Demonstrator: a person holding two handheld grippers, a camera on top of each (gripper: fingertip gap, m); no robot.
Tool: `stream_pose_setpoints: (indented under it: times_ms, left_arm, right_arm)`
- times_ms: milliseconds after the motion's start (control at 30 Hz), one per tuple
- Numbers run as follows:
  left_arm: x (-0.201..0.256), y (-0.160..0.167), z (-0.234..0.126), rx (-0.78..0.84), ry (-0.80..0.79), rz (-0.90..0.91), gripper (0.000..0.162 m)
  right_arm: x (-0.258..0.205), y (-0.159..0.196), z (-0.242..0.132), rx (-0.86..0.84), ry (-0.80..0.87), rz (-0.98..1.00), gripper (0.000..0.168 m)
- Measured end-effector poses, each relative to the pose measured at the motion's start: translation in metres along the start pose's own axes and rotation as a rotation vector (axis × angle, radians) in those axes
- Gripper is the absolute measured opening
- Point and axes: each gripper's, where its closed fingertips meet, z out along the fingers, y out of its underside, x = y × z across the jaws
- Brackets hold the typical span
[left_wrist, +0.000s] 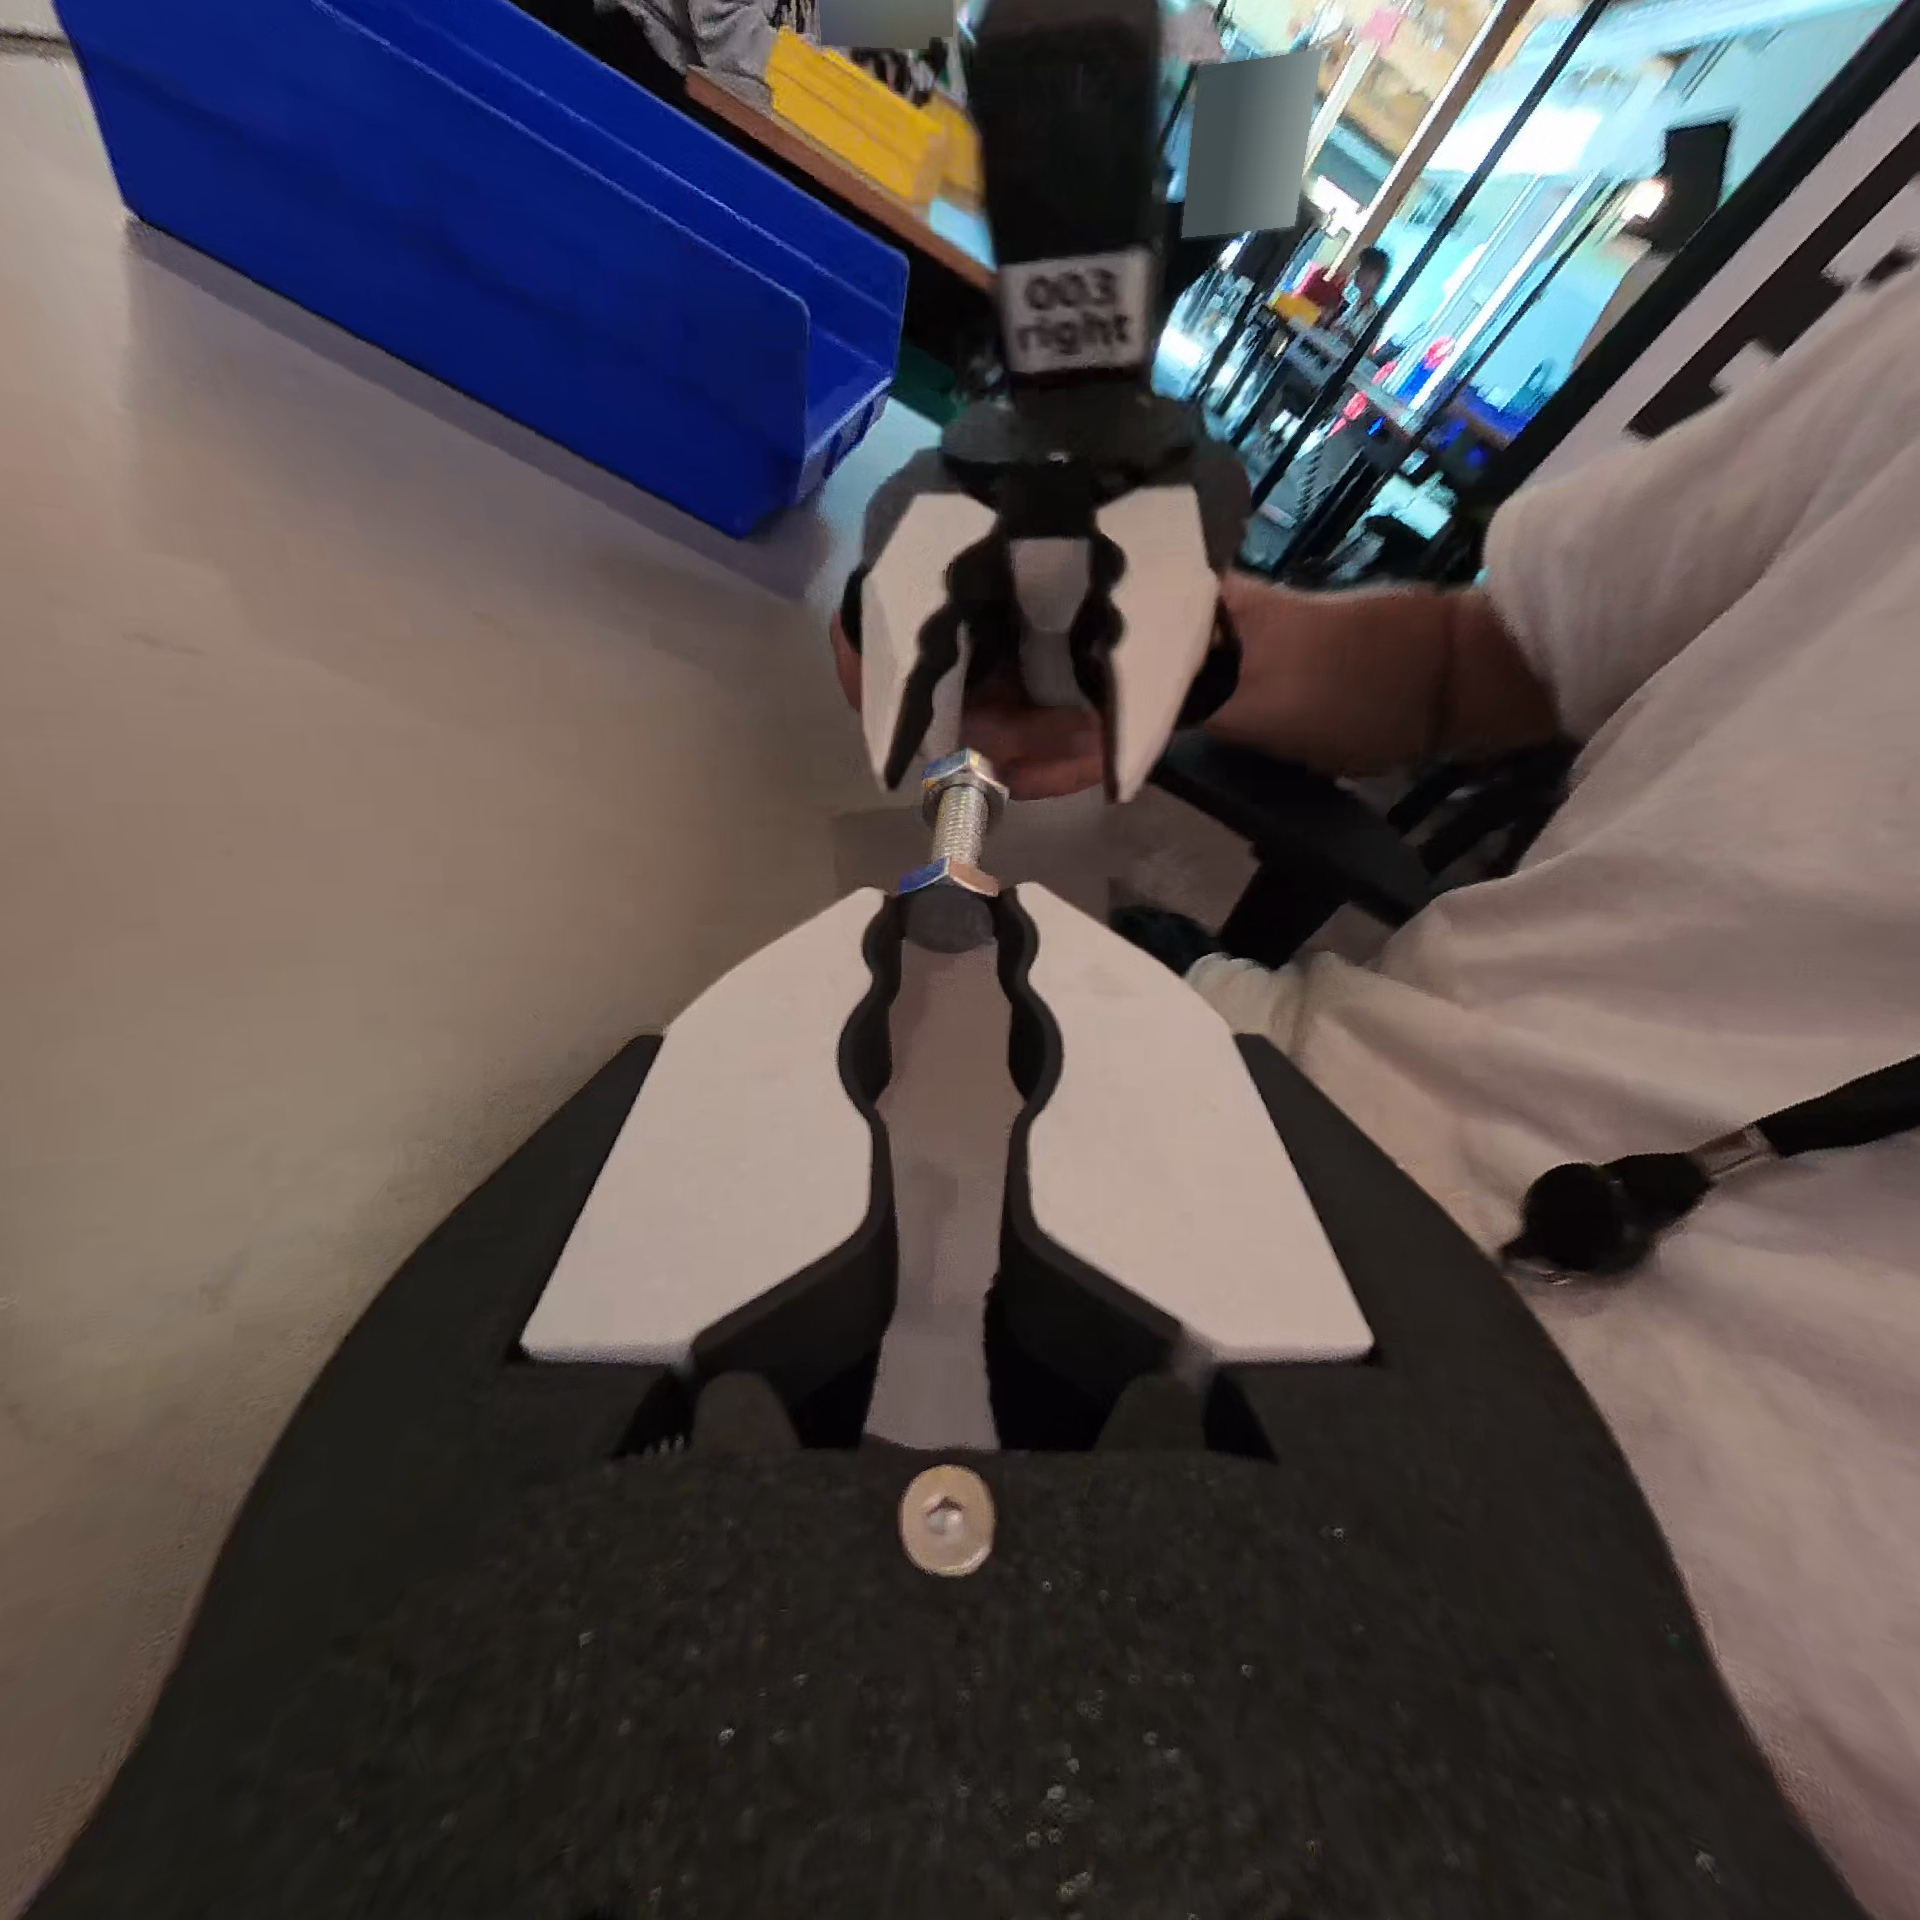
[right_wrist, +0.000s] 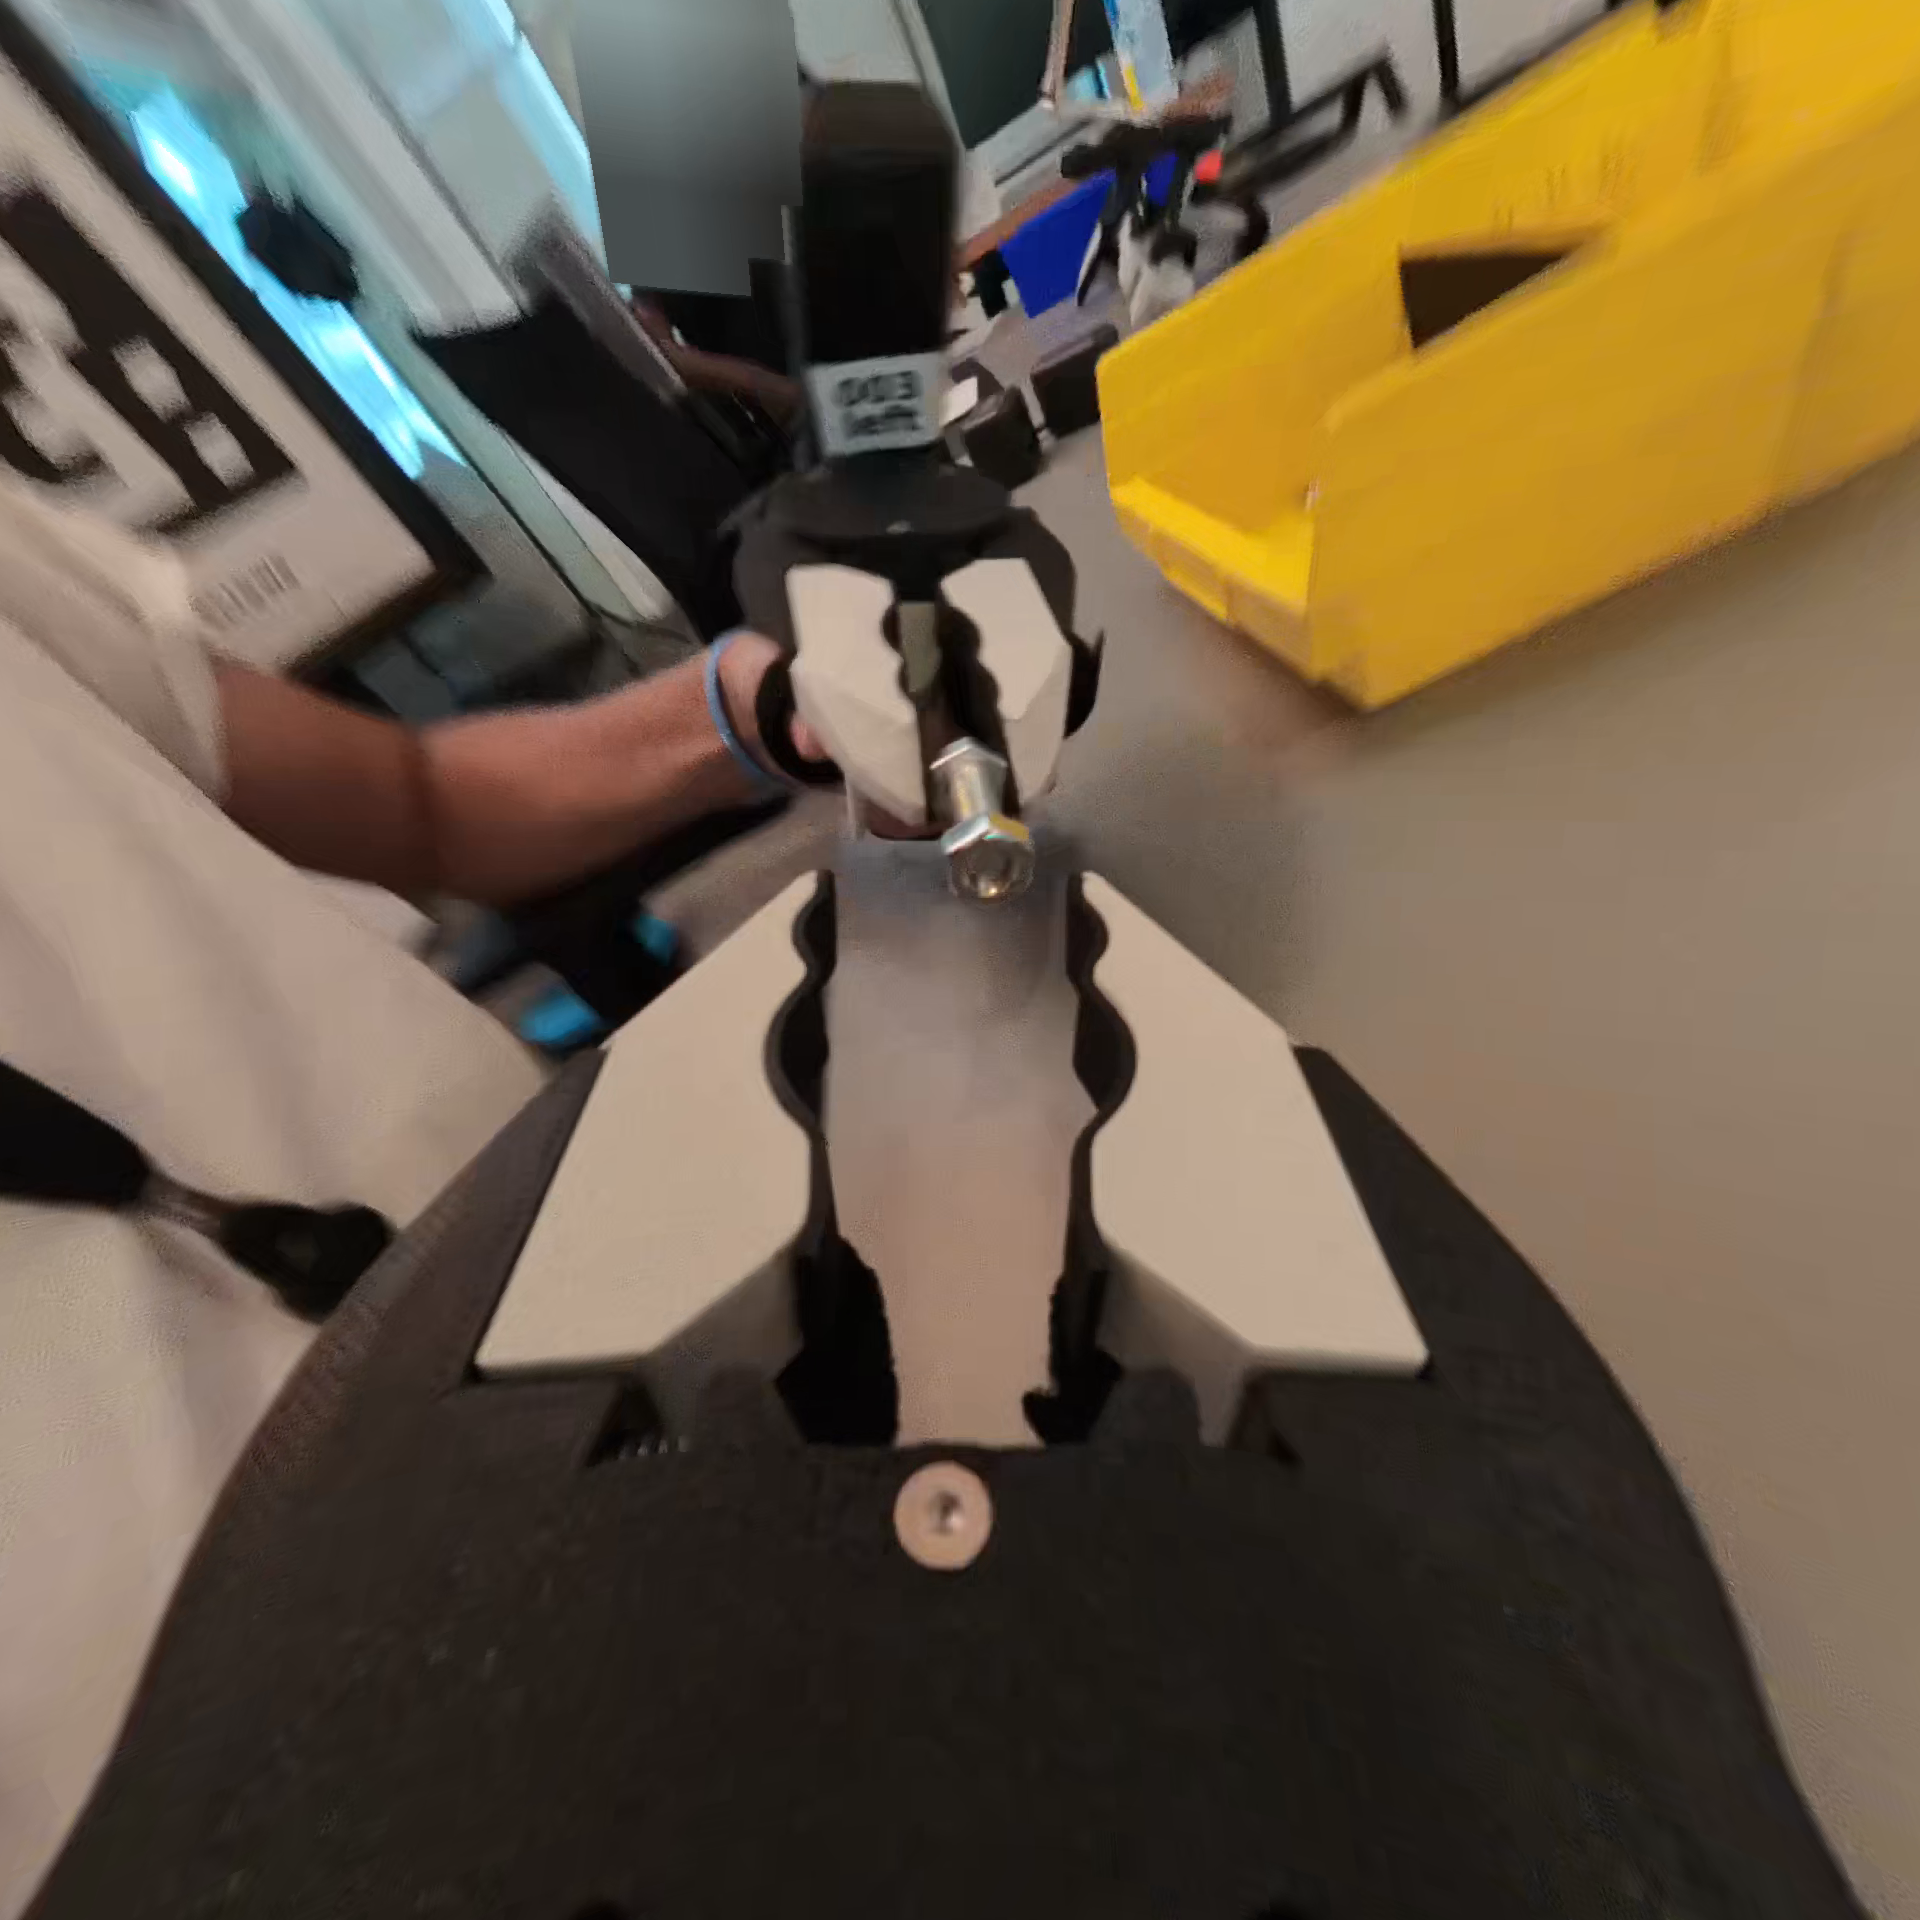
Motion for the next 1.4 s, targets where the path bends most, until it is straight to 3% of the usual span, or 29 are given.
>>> stream_pose_setpoints:
  times_ms: [200, 333, 467, 667, 833, 900, 967, 1300, 1400]
  left_arm:
    - [0.008, 0.007, -0.003, -0.021, 0.156, -0.166, 0.017]
    - [0.016, 0.014, 0.001, -0.061, 0.203, -0.189, 0.017]
    - [0.023, 0.021, 0.007, -0.104, 0.220, -0.172, 0.017]
    - [0.029, 0.022, 0.011, -0.106, 0.253, -0.190, 0.017]
    - [0.030, 0.023, 0.013, -0.101, 0.266, -0.212, 0.018]
    - [0.027, 0.024, 0.013, -0.108, 0.252, -0.209, 0.017]
    - [0.026, 0.025, 0.012, -0.114, 0.232, -0.175, 0.017]
    - [0.020, -0.006, 0.000, 0.037, 0.090, 0.059, 0.017]
    - [0.011, 0.001, 0.001, -0.017, -0.006, 0.146, 0.017]
  right_arm:
    - [-0.014, 0.003, -0.007, 0.024, 0.325, -0.892, 0.041]
    - [-0.014, 0.025, -0.003, -0.137, 0.434, -1.221, 0.043]
    - [-0.027, 0.017, -0.003, -0.094, 0.471, -1.355, 0.039]
    - [-0.025, 0.027, -0.002, -0.177, 0.480, -1.473, 0.034]
    - [-0.024, 0.024, -0.002, -0.179, 0.517, -1.556, 0.018]
    - [-0.021, 0.025, -0.001, -0.198, 0.506, -1.482, 0.018]
    - [-0.020, 0.027, 0.000, -0.191, 0.449, -1.275, 0.018]
    - [-0.016, -0.001, 0.005, 0.140, -0.170, 0.487, 0.016]
    - [-0.007, 0.006, 0.009, 0.190, -0.267, 0.877, 0.016]
